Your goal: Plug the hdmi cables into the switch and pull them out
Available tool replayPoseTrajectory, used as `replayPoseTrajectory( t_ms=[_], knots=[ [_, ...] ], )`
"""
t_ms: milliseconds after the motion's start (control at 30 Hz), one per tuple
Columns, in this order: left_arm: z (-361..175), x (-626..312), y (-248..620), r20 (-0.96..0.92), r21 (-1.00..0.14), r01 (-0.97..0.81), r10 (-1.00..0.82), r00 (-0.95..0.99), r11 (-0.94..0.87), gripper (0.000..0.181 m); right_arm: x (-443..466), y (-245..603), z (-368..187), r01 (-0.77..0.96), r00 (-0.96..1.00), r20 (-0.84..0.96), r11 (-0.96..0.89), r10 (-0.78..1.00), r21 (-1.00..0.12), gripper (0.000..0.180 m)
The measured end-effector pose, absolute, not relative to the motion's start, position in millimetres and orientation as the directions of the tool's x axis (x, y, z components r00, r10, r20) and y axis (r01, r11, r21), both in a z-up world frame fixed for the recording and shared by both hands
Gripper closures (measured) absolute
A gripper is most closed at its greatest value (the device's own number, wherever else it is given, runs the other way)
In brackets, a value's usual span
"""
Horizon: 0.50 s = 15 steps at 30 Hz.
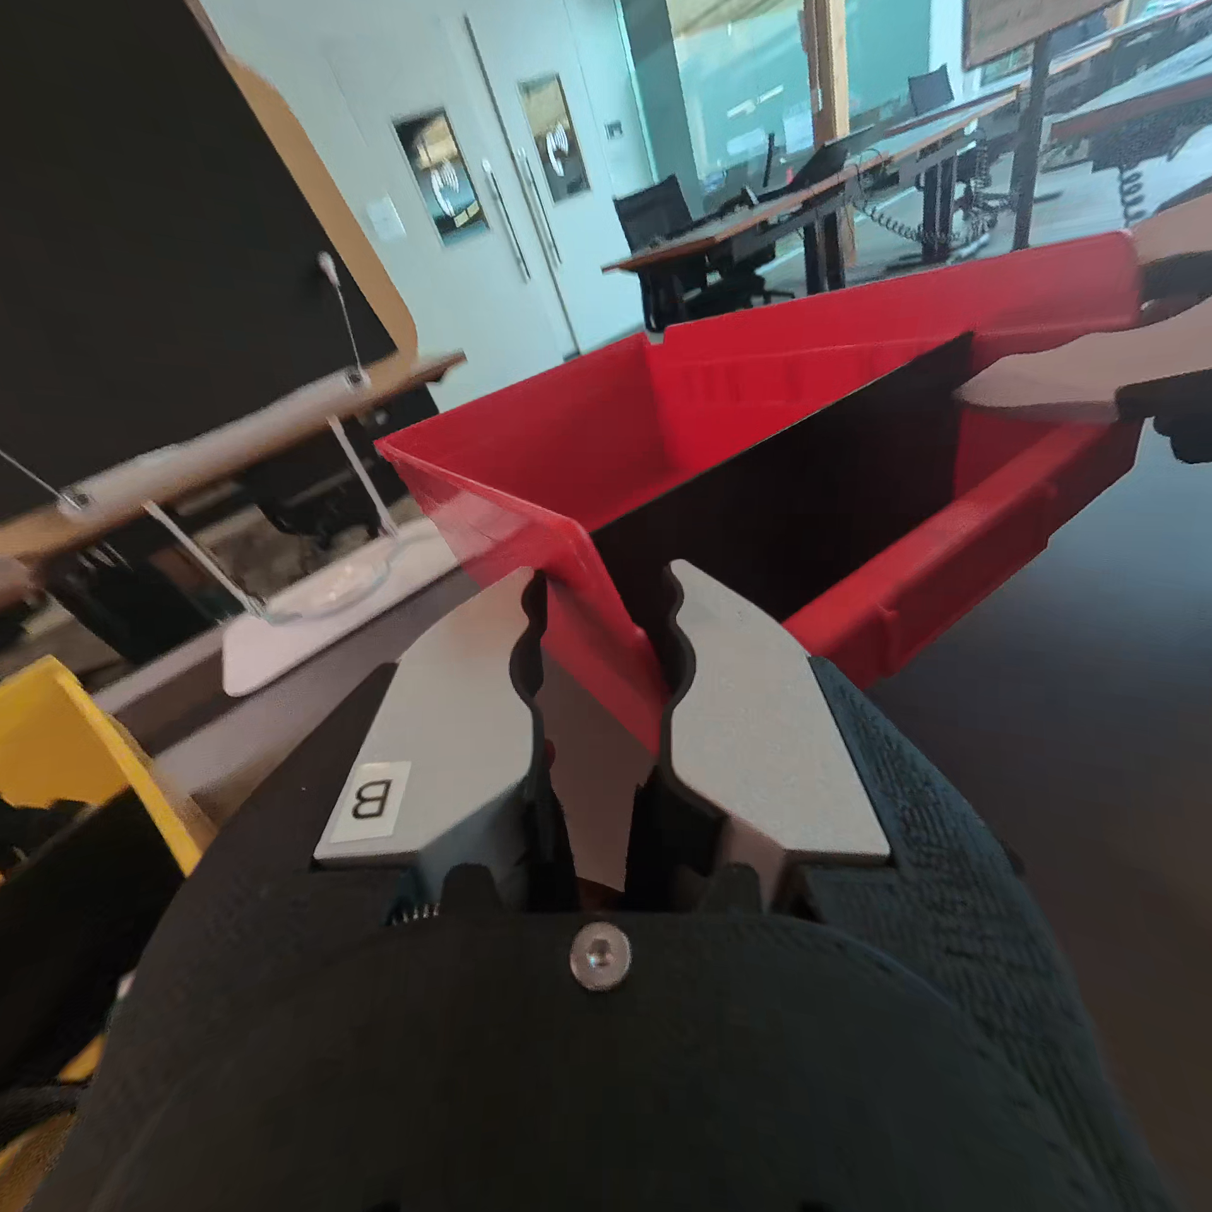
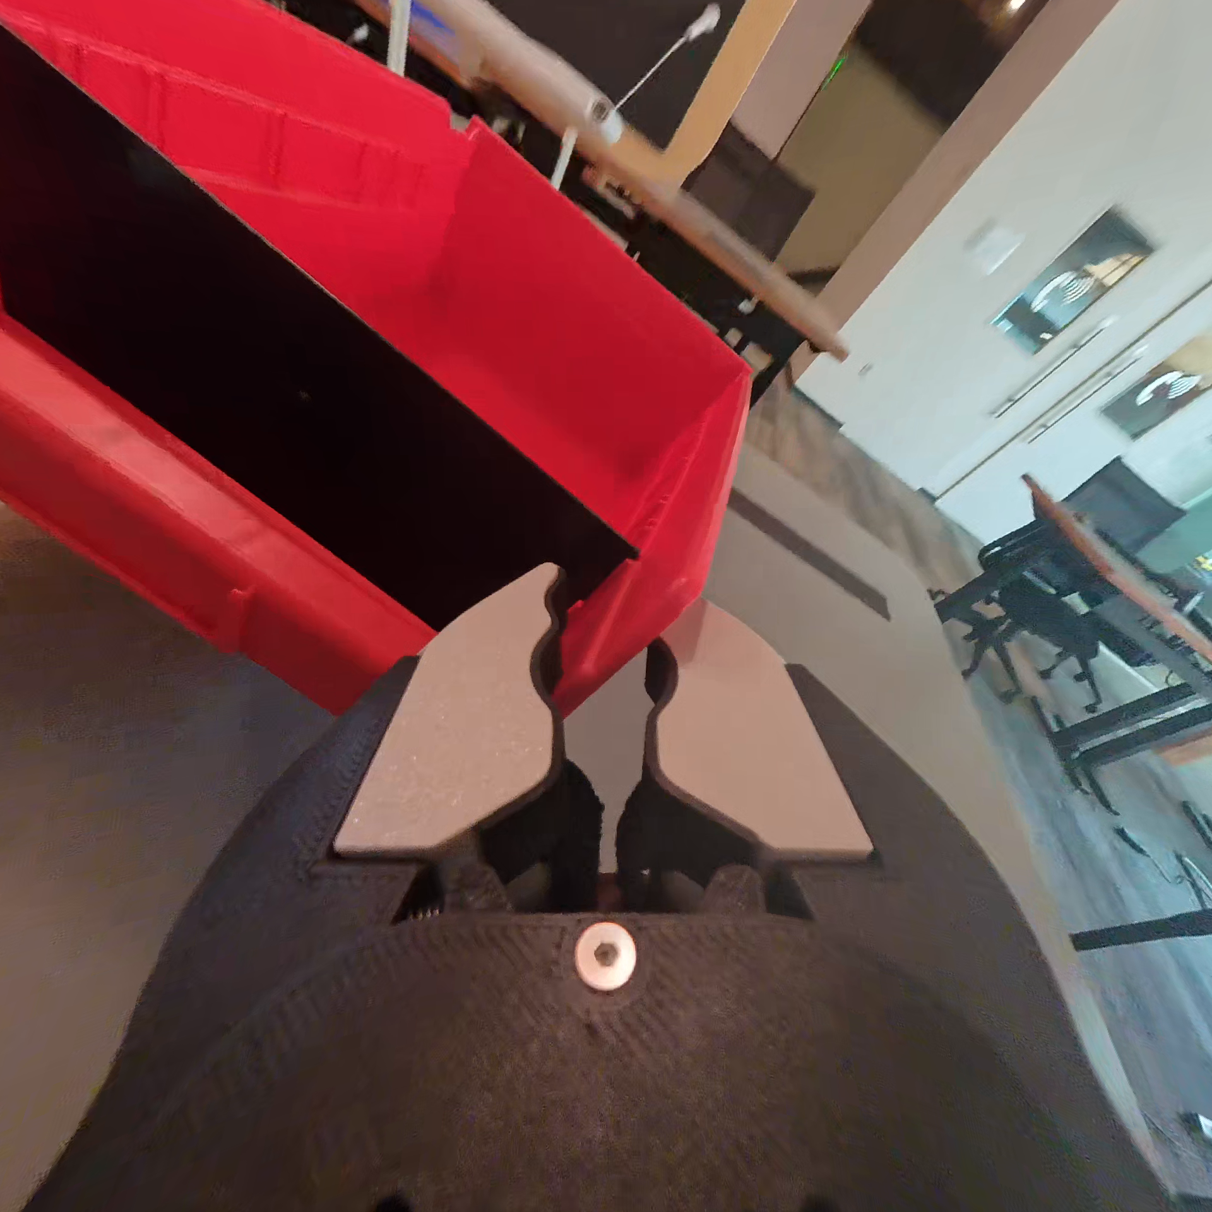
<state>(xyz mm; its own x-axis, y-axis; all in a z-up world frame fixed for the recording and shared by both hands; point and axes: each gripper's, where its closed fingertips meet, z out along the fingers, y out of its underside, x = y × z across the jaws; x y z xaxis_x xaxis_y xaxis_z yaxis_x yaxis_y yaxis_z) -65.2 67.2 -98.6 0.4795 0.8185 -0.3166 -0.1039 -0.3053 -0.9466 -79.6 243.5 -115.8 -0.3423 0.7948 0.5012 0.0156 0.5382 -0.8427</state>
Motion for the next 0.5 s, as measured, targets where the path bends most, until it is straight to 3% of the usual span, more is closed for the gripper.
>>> replayPoseTrajectory(
  t_ms=[233, 333, 367, 400, 500],
  knots=[
    [-132.8, -62.9, 76.9, -0.395, -0.894, -0.049, 0.733, 0.554, -0.445, 0.140, -84.7, 254.4, -136.2, 0.085, -0.332, 0.541, 0.596, 0.773, -0.798, 0.158],
    [-130.6, -51.7, 86.3, -0.346, -0.910, -0.059, 0.672, 0.655, -0.411, 0.132, -85.8, 261.0, -125.6, 0.053, -0.309, 0.493, 0.533, 0.813, -0.845, 0.144],
    [-122.8, -47.6, 87.0, -0.331, -0.924, -0.085, 0.666, 0.668, -0.374, 0.131, -85.0, 260.8, -122.0, 0.036, -0.324, 0.455, 0.491, 0.829, -0.870, 0.129],
    [-116.9, -43.9, 86.4, -0.307, -0.936, -0.094, 0.661, 0.685, -0.338, 0.127, -83.8, 261.4, -114.0, -0.005, -0.324, 0.418, 0.441, 0.849, -0.898, 0.123],
    [-94.6, -33.7, 75.7, -0.244, -0.967, -0.124, 0.668, 0.703, -0.223, 0.117, -71.5, 281.7, -60.7, -0.282, -0.180, 0.292, 0.235, 0.939, -0.930, 0.136]
  ],
)
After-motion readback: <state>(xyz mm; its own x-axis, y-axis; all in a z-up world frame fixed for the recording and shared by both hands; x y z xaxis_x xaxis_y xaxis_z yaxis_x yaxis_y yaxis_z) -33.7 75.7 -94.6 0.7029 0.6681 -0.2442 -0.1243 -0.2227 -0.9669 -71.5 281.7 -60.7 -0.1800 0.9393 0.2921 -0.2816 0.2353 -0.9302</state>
